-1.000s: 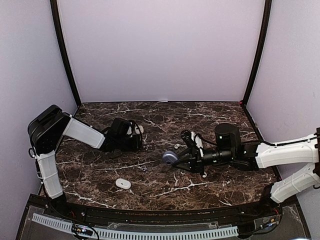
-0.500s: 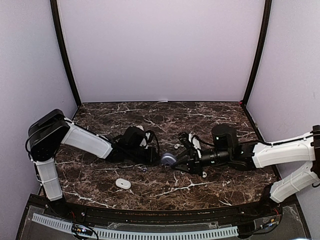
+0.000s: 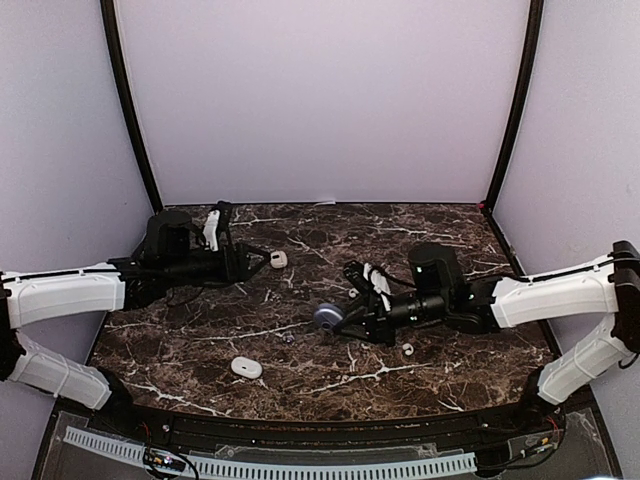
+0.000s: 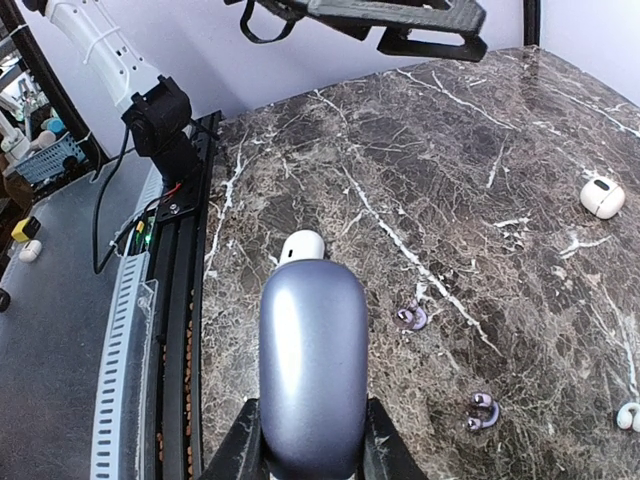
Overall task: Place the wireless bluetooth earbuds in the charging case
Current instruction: Pass from the right arm to the left
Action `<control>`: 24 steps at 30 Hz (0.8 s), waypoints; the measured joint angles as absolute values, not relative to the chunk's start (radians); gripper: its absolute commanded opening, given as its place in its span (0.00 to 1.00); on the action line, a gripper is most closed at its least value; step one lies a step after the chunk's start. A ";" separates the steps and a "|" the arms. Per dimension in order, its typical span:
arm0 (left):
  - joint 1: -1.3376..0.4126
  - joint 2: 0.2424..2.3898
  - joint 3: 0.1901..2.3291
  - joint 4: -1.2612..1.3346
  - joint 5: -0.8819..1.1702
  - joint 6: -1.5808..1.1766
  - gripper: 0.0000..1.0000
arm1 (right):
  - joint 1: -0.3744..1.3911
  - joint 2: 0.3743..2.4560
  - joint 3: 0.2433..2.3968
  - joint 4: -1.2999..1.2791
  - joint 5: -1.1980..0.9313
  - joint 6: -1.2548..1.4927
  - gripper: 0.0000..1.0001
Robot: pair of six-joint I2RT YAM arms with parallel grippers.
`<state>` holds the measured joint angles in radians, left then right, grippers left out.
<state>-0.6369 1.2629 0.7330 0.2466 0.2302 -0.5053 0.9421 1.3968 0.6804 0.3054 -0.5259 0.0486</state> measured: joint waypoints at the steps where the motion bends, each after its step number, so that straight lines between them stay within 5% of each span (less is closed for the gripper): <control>1: -0.620 1.239 0.706 0.247 0.245 -0.490 0.87 | 0.942 1.407 0.692 0.299 -0.527 0.045 0.08; 6: -0.612 1.184 0.611 0.296 0.352 -0.379 0.89 | 0.942 1.456 0.748 0.275 -0.530 0.035 0.08; 9: -0.613 1.154 0.559 0.356 0.415 -0.315 0.99 | 0.942 1.485 0.779 0.258 -0.535 0.034 0.08; 24: -0.614 1.198 0.490 0.573 0.720 -0.062 0.98 | 0.984 1.586 0.915 0.134 -0.514 -0.051 0.08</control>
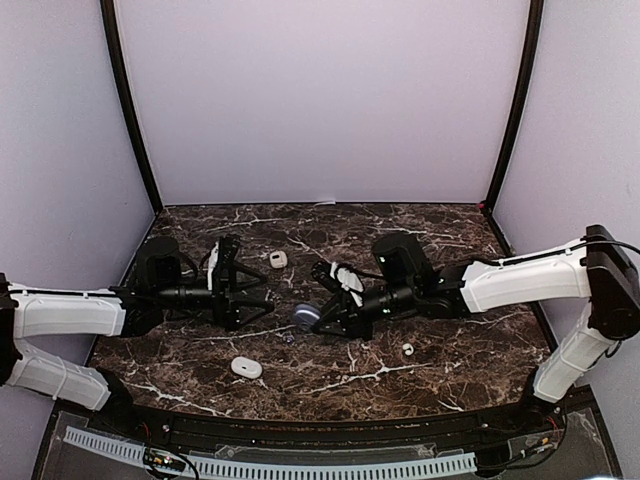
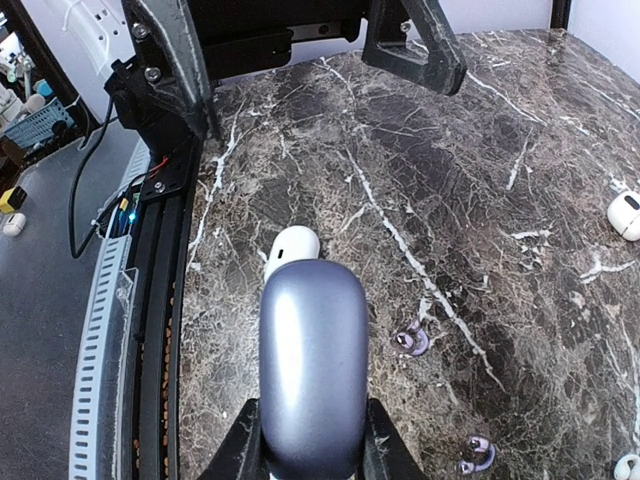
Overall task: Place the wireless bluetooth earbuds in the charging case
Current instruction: Pass from the right arm to the left
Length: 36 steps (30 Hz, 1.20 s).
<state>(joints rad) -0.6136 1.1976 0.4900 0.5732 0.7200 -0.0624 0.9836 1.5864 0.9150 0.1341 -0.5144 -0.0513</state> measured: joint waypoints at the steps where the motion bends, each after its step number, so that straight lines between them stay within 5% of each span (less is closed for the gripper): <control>1: -0.614 1.199 0.479 0.592 0.729 -0.054 0.98 | 0.984 1.586 0.916 0.133 -0.514 -0.052 0.08; 19: -0.730 1.298 0.384 0.809 0.770 0.120 0.92 | 1.037 1.587 0.947 0.084 -0.445 -0.142 0.08; 32: -0.756 1.396 0.470 0.743 0.766 0.162 0.61 | 1.046 1.587 0.953 0.072 -0.425 -0.160 0.08; 36: -0.756 1.405 0.474 0.736 0.768 0.161 0.60 | 1.047 1.587 0.953 0.072 -0.425 -0.160 0.08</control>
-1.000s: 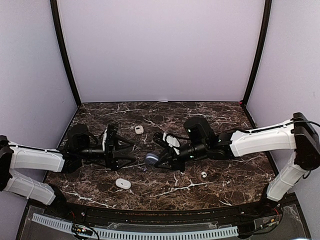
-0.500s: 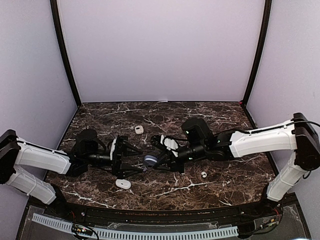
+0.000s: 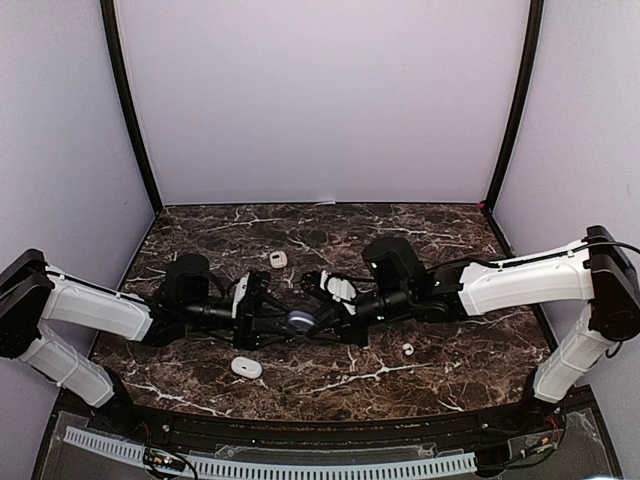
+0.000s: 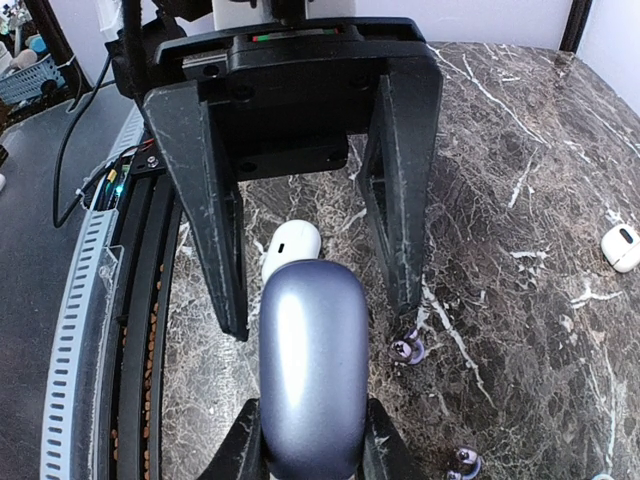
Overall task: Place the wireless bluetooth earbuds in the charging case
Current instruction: Pass from the right arm to the left
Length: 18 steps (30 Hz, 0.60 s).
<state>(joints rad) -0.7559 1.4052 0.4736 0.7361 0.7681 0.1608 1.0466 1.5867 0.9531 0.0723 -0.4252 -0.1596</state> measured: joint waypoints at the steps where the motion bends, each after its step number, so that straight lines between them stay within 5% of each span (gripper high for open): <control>1: -0.756 1.409 0.476 0.731 0.769 0.161 0.60 | 1.047 1.587 0.953 0.073 -0.425 -0.160 0.08; 11: -0.758 1.428 0.491 0.704 0.778 0.155 0.36 | 1.047 1.587 0.953 0.074 -0.424 -0.155 0.09; 18: -0.762 1.428 0.491 0.704 0.786 0.151 0.49 | 1.047 1.587 0.953 0.075 -0.424 -0.152 0.10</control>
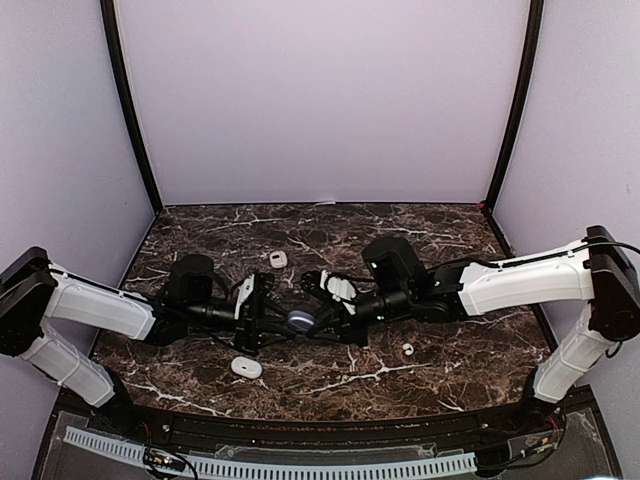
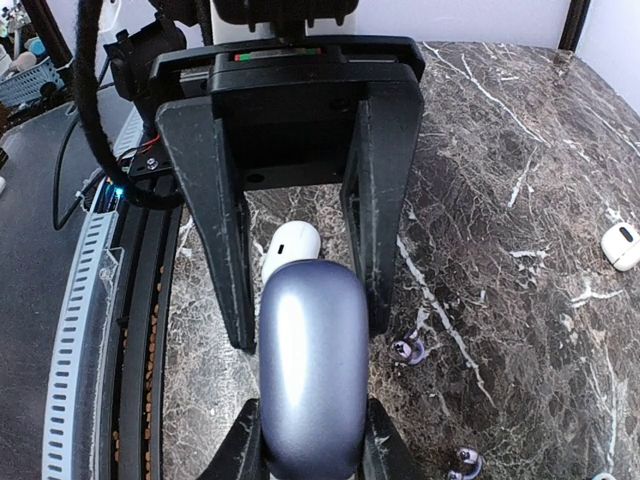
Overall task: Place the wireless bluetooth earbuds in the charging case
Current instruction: Pass from the right arm to the left, then open the charging case.
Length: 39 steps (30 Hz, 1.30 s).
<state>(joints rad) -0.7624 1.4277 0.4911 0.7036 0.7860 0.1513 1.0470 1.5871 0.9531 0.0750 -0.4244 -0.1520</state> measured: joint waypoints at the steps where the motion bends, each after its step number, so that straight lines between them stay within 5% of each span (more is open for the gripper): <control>1: -0.762 1.428 0.491 0.704 0.785 0.150 0.50 | 1.047 1.587 0.953 0.075 -0.424 -0.152 0.11; 8: -0.763 1.428 0.491 0.709 0.789 0.145 0.45 | 1.047 1.587 0.953 0.075 -0.424 -0.148 0.11; 17: -0.773 1.441 0.491 0.721 0.805 0.142 0.51 | 1.047 1.587 0.953 0.075 -0.425 -0.144 0.11; 22: -0.777 1.448 0.492 0.724 0.801 0.133 0.31 | 1.048 1.600 0.953 0.083 -0.431 -0.144 0.12; 32: -0.776 1.467 0.498 0.726 0.811 0.122 0.24 | 1.051 1.608 0.953 0.075 -0.440 -0.139 0.38; 39: -0.778 1.470 0.506 0.733 0.833 0.126 0.24 | 1.047 1.592 0.929 0.136 -0.429 -0.095 0.38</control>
<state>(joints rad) -0.7776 1.4696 0.5056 0.7330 0.8326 0.1257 1.0473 1.5917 0.9287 0.1360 -0.4286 -0.0948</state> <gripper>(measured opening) 0.322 0.390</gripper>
